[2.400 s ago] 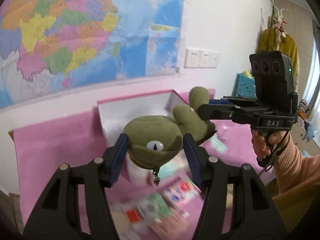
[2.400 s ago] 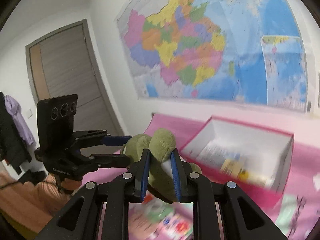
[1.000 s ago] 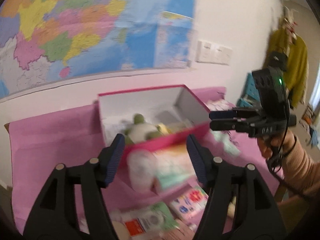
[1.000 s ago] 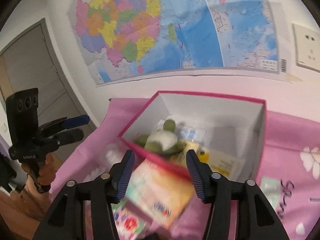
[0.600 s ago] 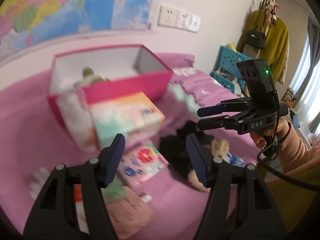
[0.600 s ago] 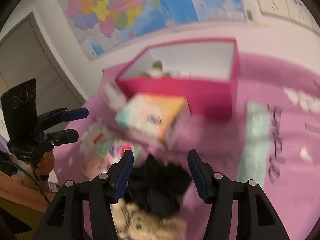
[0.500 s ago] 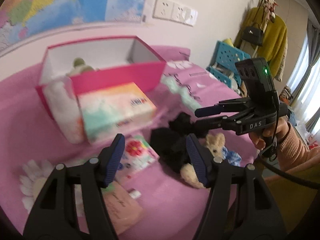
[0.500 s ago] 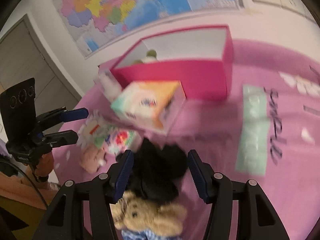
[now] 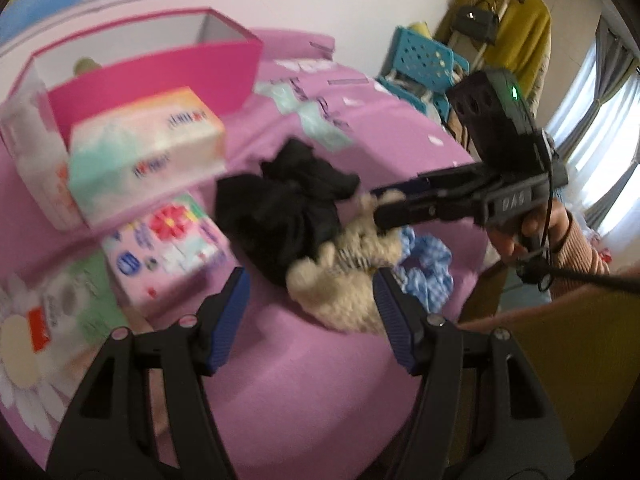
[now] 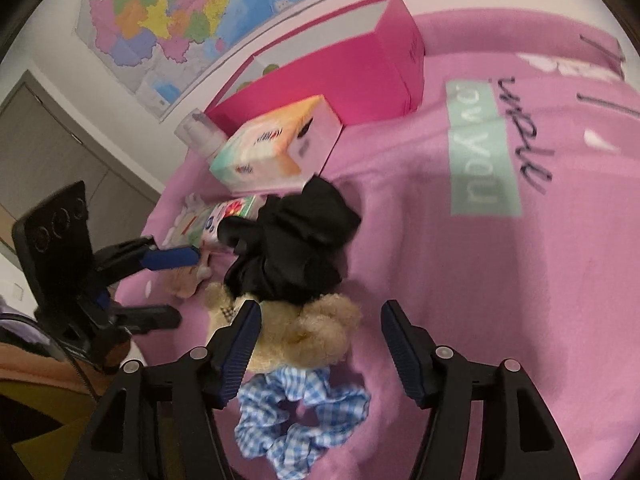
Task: Organize soft objects
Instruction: 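Grasp the beige teddy bunny by its head with the left gripper, then carry the bunny over the pink box and open the left gripper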
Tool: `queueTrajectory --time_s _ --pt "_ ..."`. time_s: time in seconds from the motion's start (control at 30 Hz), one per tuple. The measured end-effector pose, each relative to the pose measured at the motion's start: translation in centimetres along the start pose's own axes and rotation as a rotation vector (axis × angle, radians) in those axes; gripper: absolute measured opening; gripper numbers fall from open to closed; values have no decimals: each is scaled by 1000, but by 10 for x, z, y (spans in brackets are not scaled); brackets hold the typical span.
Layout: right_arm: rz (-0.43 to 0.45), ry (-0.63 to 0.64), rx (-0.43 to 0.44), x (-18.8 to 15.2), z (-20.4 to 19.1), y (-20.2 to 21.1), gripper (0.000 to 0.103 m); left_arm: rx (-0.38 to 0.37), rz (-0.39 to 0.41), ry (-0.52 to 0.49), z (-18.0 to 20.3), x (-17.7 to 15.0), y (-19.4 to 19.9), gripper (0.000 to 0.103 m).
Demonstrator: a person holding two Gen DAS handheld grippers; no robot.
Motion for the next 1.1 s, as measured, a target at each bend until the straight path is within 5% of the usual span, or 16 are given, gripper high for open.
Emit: queueTrajectory --time_s 0.13,0.2,0.23,0.27,0.6,0.77,1.1 --pt "-10 -5 55 -7 -9 -2 63 -60 -52 16 11 -14 -12 65" --pt "-18 18 63 -10 -14 -4 55 -99 -71 29 18 -16 -17 56" --pt "-16 30 64 -11 -17 -6 38 -113 -78 34 20 -16 -19 50" --pt "-12 46 71 -12 -22 -6 31 -127 -84 46 21 -16 -21 46" --pt "56 188 60 -6 -69 21 11 -203 -25 75 29 4 6 24" --pt "137 259 82 21 -96 39 10 -187 58 33 29 40 29 22" --pt "327 365 81 125 -115 55 8 -24 185 74 -34 138 43 22"
Point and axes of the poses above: each gripper's, at about its wrist camera, not at the fingertips, and y roughly against the way its jaws point, z to its right, x to its top, the point moved 10 cm from there along -y, roughly the way its jaws point, and after that the axes turned 9 degrees about x, right-handed, at the moved point
